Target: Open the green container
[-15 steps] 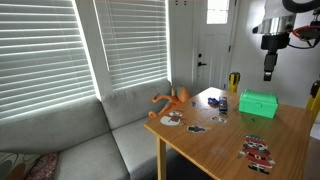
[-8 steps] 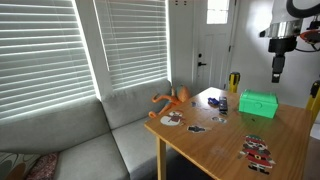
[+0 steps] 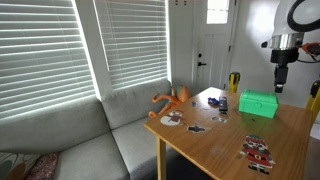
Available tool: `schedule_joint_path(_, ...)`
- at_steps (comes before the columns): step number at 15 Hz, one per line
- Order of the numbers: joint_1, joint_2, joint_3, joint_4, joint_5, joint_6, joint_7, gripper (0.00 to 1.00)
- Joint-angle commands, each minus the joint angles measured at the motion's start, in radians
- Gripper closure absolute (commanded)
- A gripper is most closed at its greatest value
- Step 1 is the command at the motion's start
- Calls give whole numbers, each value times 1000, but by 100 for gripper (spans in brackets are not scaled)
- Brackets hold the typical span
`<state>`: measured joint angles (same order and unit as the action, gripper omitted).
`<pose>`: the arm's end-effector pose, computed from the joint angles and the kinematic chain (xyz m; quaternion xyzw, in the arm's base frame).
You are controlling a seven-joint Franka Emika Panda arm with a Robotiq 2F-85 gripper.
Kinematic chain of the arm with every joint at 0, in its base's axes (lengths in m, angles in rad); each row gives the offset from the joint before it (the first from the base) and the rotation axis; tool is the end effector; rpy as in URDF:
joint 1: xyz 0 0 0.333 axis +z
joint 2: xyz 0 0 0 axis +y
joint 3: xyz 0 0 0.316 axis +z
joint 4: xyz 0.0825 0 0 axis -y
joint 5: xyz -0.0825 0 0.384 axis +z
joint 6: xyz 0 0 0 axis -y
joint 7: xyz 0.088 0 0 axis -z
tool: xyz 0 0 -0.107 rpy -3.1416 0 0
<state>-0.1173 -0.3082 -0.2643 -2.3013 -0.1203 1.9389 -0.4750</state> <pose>0.4134 -0.1798 0.4603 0.9964 0.0772 -0.0348 0.0016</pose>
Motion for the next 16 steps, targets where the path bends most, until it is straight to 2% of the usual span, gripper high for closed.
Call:
schedule_joint_path(1,-8,1,7,-2,3,2,-3,0)
schedule_joint_path(3,-8,1,7,-2,3,2,-4,0)
schedule_joint_path(4,0,10,-6,1,39,-13,-39,0)
schedule_joint_path(10,8,33,-12,-28,39,61,-164,0)
schedule_joint_path(14,4,43,-8,-48,34,177,-242,0)
schedule_joint_path(16,9,41,-6,-61,66,244,-251,0)
